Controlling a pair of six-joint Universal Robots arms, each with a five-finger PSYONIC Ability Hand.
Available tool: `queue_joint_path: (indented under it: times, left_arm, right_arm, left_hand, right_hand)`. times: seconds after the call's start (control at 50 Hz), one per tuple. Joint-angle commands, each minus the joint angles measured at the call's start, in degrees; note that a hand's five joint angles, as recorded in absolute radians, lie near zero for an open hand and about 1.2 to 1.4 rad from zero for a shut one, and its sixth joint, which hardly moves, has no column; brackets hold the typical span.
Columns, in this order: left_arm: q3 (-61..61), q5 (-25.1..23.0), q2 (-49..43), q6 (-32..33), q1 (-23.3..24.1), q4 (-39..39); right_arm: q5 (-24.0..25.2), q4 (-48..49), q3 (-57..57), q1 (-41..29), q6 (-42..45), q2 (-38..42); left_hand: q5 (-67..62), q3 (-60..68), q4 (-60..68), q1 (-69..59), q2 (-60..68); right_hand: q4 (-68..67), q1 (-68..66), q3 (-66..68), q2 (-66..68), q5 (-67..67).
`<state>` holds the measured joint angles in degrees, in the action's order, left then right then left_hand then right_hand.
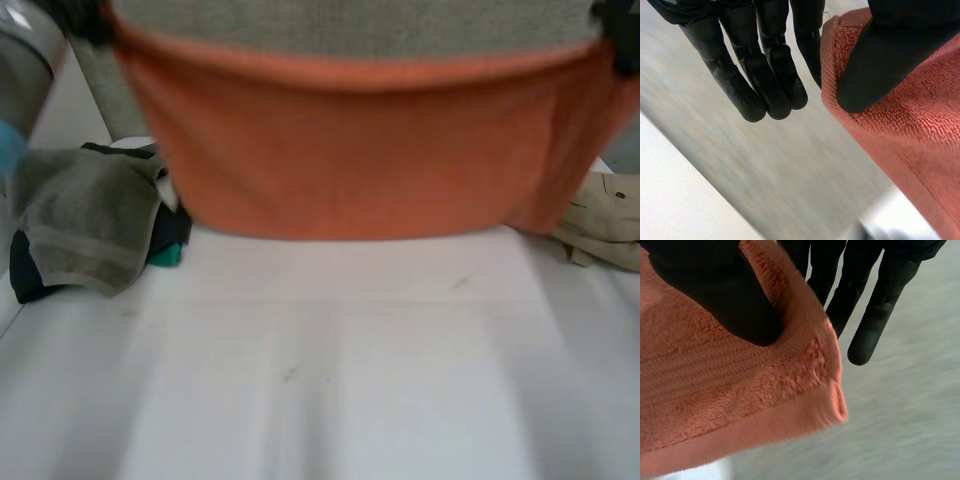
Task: Fold the laundry.
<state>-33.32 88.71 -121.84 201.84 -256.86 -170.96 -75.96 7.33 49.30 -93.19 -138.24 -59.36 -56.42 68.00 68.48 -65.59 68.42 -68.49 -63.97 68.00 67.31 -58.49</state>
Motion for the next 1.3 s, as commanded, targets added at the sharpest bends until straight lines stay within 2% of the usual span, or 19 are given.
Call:
queue_joint_path:
  times: [0.02, 0.14, 0.32, 0.4, 0.5, 0.58, 0.66, 0.72, 0.74, 0.78, 0.82, 0.88, 0.96, 1.04, 1.12, 1.3]
  left_arm:
    - [1.8, -0.6, 1.3, -8.7, -1.0, -12.8]
    - [-5.6, -1.7, 1.7, -8.9, -1.4, -9.9]
    - [-26.9, -2.6, 1.3, -7.4, -3.6, -10.0]
    - [-35.9, -4.8, 1.2, -5.1, -3.8, -11.4]
    - [-45.6, -7.9, 3.1, -1.3, -5.1, -11.5]
    - [-54.0, -10.7, 8.0, 3.5, -6.8, -7.9]
    - [-62.7, -12.0, 17.0, 12.8, -9.8, 3.8]
    - [-65.7, -12.2, 20.5, 18.1, -11.6, 10.6]
    - [-67.1, -12.5, 22.1, 21.4, -12.9, 14.7]
    - [-67.8, -13.1, 22.5, 24.5, -14.4, 17.0]
    - [-67.1, -14.4, 22.0, 27.4, -15.6, 15.9]
    - [-64.5, -14.9, 20.1, 28.0, -15.9, 13.2]
    - [-56.7, -14.1, 14.4, 22.2, -13.0, 8.6]
    - [-44.5, -10.3, 7.2, 11.8, -8.6, 5.9]
    - [-34.3, -5.6, 0.7, 6.0, -5.5, 5.4]
    - [-12.6, 3.4, -14.2, 4.3, -1.0, 7.3]
  right_arm:
    - [-2.5, 14.8, 3.6, -0.2, -7.7, -2.9]
    - [1.1, 7.4, 6.9, -1.2, -8.2, -2.3]
    - [6.6, -2.3, 13.6, -0.8, -5.6, 3.3]
    - [6.7, -6.8, 17.0, -0.1, -2.0, 6.0]
    - [6.4, -14.2, 22.2, 1.2, 3.1, 5.5]
    - [6.0, -23.7, 26.7, 3.0, 6.7, 1.4]
    - [5.2, -38.2, 30.9, 7.0, 13.5, -6.7]
    - [5.2, -44.0, 32.3, 9.1, 19.0, -8.8]
    - [5.4, -46.9, 32.8, 10.0, 23.2, -9.5]
    - [5.6, -48.6, 32.6, 10.7, 27.5, -9.6]
    - [6.5, -48.0, 31.8, 10.5, 30.7, -8.2]
    - [7.6, -45.9, 30.2, 9.2, 29.9, -5.6]
    - [7.8, -40.4, 25.8, 7.1, 25.4, -0.9]
    - [7.3, -32.4, 20.8, 5.0, 18.0, 3.8]
    - [6.7, -24.8, 17.5, 3.3, 14.1, 7.5]
    - [3.9, -9.8, 10.7, -0.2, 11.8, 15.7]
  left_hand:
    - [-13.6, 12.0, 11.5, -14.4, 11.6]
    - [-13.6, 12.0, 11.5, -14.4, 11.6]
    - [-13.6, 12.0, 11.5, -14.4, 11.6]
    - [-13.6, 12.0, 11.5, -14.4, 11.6]
    - [-13.6, 12.0, 11.5, -14.4, 11.6]
    - [-13.6, 12.0, 11.5, -14.4, 11.6]
    - [-13.6, 12.0, 11.5, -14.4, 11.6]
    - [-13.6, 12.0, 11.5, -14.4, 11.6]
    - [-13.6, 12.0, 11.5, -14.4, 11.6]
    - [-13.6, 12.0, 11.5, -14.4, 11.6]
    - [-13.6, 12.0, 11.5, -14.4, 11.6]
    - [-13.6, 12.0, 11.5, -14.4, 11.6]
    - [-13.6, 12.0, 11.5, -14.4, 11.6]
    - [-13.6, 12.0, 11.5, -14.4, 11.6]
    - [-13.6, 12.0, 11.5, -14.4, 11.6]
    - [-13.6, 12.0, 11.5, -14.4, 11.6]
  right_hand:
    - [-11.5, -16.0, 12.0, 12.7, -11.5]
    - [-11.5, -16.0, 12.0, 12.7, -11.5]
    - [-11.5, -16.0, 12.0, 12.7, -11.5]
    - [-11.5, -16.0, 12.0, 12.7, -11.5]
    - [-11.5, -16.0, 12.0, 12.7, -11.5]
    - [-11.5, -16.0, 12.0, 12.7, -11.5]
    - [-11.5, -16.0, 12.0, 12.7, -11.5]
    - [-11.5, -16.0, 12.0, 12.7, -11.5]
    - [-11.5, -16.0, 12.0, 12.7, -11.5]
    - [-11.5, -16.0, 12.0, 12.7, -11.5]
    - [-11.5, -16.0, 12.0, 12.7, -11.5]
    - [-11.5, -16.0, 12.0, 12.7, -11.5]
    - [-11.5, -16.0, 12.0, 12.7, -11.5]
    - [-11.5, -16.0, 12.0, 12.7, -11.5]
    - [-11.5, -16.0, 12.0, 12.7, -11.5]
    - [-11.5, -16.0, 12.0, 12.7, -11.5]
